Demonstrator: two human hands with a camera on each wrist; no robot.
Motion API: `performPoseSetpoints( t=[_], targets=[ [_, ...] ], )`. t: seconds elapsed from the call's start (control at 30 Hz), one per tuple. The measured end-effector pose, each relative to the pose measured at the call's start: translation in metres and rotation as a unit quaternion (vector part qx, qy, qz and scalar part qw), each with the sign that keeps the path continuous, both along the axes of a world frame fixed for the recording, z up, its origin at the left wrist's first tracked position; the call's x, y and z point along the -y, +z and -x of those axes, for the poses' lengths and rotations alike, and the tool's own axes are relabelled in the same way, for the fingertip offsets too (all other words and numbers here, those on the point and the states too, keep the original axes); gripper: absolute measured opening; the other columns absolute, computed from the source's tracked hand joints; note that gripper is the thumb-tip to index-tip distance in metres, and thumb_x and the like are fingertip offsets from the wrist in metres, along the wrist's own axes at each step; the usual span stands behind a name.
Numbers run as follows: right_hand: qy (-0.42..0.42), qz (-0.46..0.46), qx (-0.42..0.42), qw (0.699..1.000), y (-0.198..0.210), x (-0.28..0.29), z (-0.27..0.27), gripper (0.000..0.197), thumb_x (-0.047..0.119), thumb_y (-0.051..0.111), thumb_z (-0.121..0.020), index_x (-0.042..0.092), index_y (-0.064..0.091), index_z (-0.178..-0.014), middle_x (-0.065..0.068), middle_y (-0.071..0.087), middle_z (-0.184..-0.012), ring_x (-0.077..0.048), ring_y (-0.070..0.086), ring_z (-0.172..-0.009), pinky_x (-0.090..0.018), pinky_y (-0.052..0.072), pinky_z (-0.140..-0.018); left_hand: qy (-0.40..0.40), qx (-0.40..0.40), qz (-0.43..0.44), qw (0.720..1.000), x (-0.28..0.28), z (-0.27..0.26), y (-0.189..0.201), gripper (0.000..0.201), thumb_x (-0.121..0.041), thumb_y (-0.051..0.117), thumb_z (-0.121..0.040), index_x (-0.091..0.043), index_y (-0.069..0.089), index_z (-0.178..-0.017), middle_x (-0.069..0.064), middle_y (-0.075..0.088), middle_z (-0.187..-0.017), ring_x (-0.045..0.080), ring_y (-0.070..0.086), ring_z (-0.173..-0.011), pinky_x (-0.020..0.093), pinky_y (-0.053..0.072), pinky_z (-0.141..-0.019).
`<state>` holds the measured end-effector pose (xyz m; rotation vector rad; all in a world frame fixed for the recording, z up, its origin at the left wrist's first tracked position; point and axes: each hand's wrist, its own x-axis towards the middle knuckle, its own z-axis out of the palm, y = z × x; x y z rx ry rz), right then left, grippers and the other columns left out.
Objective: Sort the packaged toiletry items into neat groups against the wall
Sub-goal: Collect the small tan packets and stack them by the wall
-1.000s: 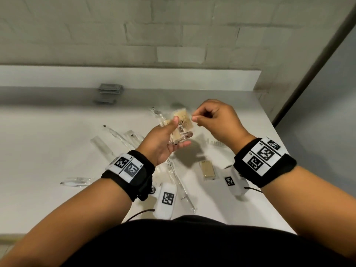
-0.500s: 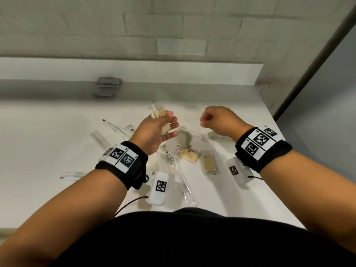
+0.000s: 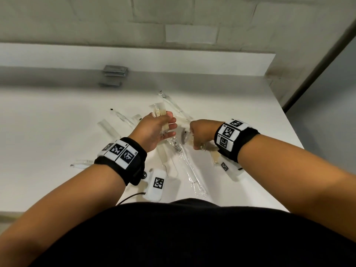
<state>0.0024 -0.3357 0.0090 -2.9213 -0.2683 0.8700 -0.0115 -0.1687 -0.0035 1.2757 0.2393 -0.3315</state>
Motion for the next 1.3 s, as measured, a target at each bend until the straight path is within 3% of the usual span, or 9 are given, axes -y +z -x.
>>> performPoseSetpoints(
  t=[0.1,0.2,0.33,0.5,0.7,0.83,1.0,1.17,1.3],
  targets=[
    [-0.025,-0.109,0.158,0.981,0.010,0.006,-0.003,0.021,0.017,0.070,-0.074,0.021,0.050,-0.077,0.008,0.051,-0.078,-0.022,0.054,-0.084,-0.027,0.033,-0.060,-0.001,-0.029,-0.008,1.000,-0.004,0.001,0.006,0.017,-0.022,0.062,-0.092,-0.008,0.059,-0.101,0.007,0.065,-0.088,0.022,0.067,-0.076,0.030,0.059,-0.063],
    [0.066,-0.182,0.378,0.905,0.027,0.003,0.002,0.014,0.015,0.067,-0.073,0.021,0.054,-0.073,0.006,0.051,-0.079,-0.024,0.053,-0.087,-0.032,0.032,-0.073,-0.064,-0.050,0.001,0.997,-0.007,0.004,0.017,0.029,-0.037,0.059,-0.091,-0.009,0.062,-0.098,0.009,0.069,-0.086,0.019,0.067,-0.072,0.026,0.057,-0.057],
    [0.185,-0.135,0.518,0.824,0.033,0.001,0.016,0.012,0.008,0.057,-0.072,0.018,0.062,-0.076,-0.003,0.058,-0.086,-0.028,0.053,-0.085,-0.035,0.035,-0.075,-0.101,-0.006,0.031,0.994,0.001,0.008,0.029,0.015,-0.014,0.067,-0.087,-0.005,0.067,-0.099,0.008,0.068,-0.086,0.013,0.066,-0.070,0.021,0.055,-0.056],
    [-0.024,-0.340,0.350,0.872,0.048,0.032,0.014,0.038,-0.010,0.050,-0.079,0.019,0.065,-0.099,0.001,0.050,-0.111,-0.013,0.054,-0.096,-0.018,0.038,-0.085,-0.044,0.066,-0.018,0.997,-0.001,0.002,0.030,0.016,-0.007,0.068,-0.085,-0.007,0.063,-0.100,0.003,0.068,-0.080,0.013,0.066,-0.070,0.022,0.054,-0.055],
    [-0.180,-0.458,0.173,0.853,0.068,0.030,0.016,0.013,0.023,0.072,-0.083,0.013,0.068,-0.089,0.003,0.068,-0.075,-0.012,0.059,-0.062,-0.027,0.048,-0.058,-0.032,0.103,-0.035,0.994,0.010,0.003,0.033,0.016,-0.011,0.069,-0.085,-0.008,0.064,-0.100,0.006,0.067,-0.085,0.017,0.065,-0.073,0.025,0.055,-0.058],
    [-0.189,-0.412,0.221,0.863,0.070,0.028,0.011,0.015,0.024,0.071,-0.084,0.010,0.068,-0.080,0.000,0.062,-0.068,-0.013,0.053,-0.059,-0.027,0.045,-0.057,-0.046,0.117,-0.039,0.991,0.015,0.004,0.036,0.016,-0.012,0.069,-0.086,-0.007,0.064,-0.100,0.006,0.067,-0.084,0.017,0.067,-0.072,0.024,0.054,-0.058],
    [-0.094,-0.171,0.333,0.923,0.078,0.031,0.006,0.024,0.026,0.053,-0.095,0.007,0.061,-0.081,0.000,0.053,-0.074,-0.020,0.049,-0.071,-0.028,0.036,-0.059,-0.028,0.108,-0.041,0.993,0.015,0.003,0.033,0.019,-0.014,0.063,-0.091,-0.006,0.063,-0.107,0.006,0.069,-0.092,0.018,0.068,-0.077,0.027,0.056,-0.060],
    [-0.115,-0.456,0.171,0.866,0.097,0.038,0.016,0.026,0.011,0.054,-0.095,0.016,0.058,-0.070,0.001,0.051,-0.060,-0.008,0.043,-0.050,-0.019,0.036,-0.051,0.002,0.097,-0.036,0.995,0.006,0.003,0.032,0.011,-0.018,0.060,-0.093,-0.011,0.061,-0.100,0.002,0.068,-0.090,0.016,0.069,-0.077,0.028,0.057,-0.066],
    [-0.020,-0.137,0.304,0.943,0.089,0.036,0.014,0.019,0.024,0.051,-0.096,0.019,0.055,-0.078,0.003,0.054,-0.081,-0.013,0.050,-0.070,-0.027,0.037,-0.062,-0.015,0.104,-0.033,0.994,0.010,0.006,0.034,0.012,-0.017,0.061,-0.093,-0.011,0.061,-0.102,0.004,0.067,-0.091,0.017,0.067,-0.082,0.028,0.057,-0.068]
  ],
)
